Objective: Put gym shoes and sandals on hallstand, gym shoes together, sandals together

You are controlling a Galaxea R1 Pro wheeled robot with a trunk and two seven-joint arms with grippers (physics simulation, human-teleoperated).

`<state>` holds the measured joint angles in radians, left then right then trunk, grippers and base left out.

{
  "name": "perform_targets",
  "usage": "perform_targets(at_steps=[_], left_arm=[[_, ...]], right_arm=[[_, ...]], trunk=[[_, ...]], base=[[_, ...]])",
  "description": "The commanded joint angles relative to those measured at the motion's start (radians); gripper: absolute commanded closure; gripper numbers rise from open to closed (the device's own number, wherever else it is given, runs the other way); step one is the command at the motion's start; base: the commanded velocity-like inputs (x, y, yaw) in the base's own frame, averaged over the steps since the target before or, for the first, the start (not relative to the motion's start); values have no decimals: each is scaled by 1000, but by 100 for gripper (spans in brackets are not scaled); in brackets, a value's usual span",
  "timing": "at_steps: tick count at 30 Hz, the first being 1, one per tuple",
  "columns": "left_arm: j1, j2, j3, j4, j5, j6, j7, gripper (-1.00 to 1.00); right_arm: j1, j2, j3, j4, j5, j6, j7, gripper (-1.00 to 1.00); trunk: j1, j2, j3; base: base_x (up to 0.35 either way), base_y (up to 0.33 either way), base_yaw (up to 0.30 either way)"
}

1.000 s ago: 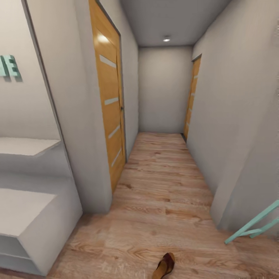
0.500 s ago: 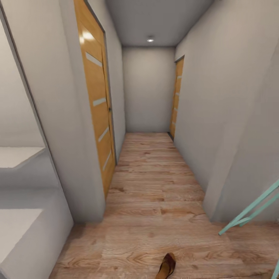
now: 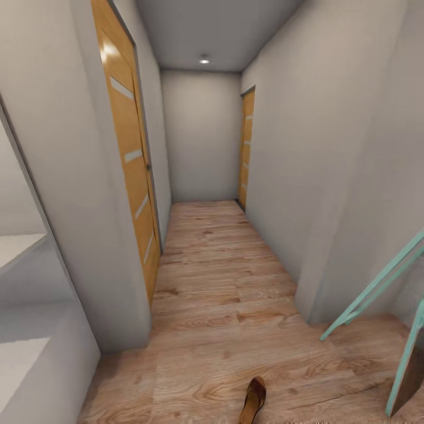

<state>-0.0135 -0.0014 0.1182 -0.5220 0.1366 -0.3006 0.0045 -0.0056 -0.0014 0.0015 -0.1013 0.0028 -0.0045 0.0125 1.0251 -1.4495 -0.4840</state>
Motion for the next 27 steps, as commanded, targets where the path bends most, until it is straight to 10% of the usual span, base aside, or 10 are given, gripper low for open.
perform_targets(at_steps=[1,27], left_arm=[[0,0,0,0,6,-3,0,-100],[0,0,0,0,6,-3,0,-100]], right_arm=[[-1,0,0,0,0,-1,1,-100],[-1,0,0,0,0,0,1,-100]], trunk=[[0,-1,-1],[0,-1,-1]], base=[[0,246,-266],[3,78,-266]])
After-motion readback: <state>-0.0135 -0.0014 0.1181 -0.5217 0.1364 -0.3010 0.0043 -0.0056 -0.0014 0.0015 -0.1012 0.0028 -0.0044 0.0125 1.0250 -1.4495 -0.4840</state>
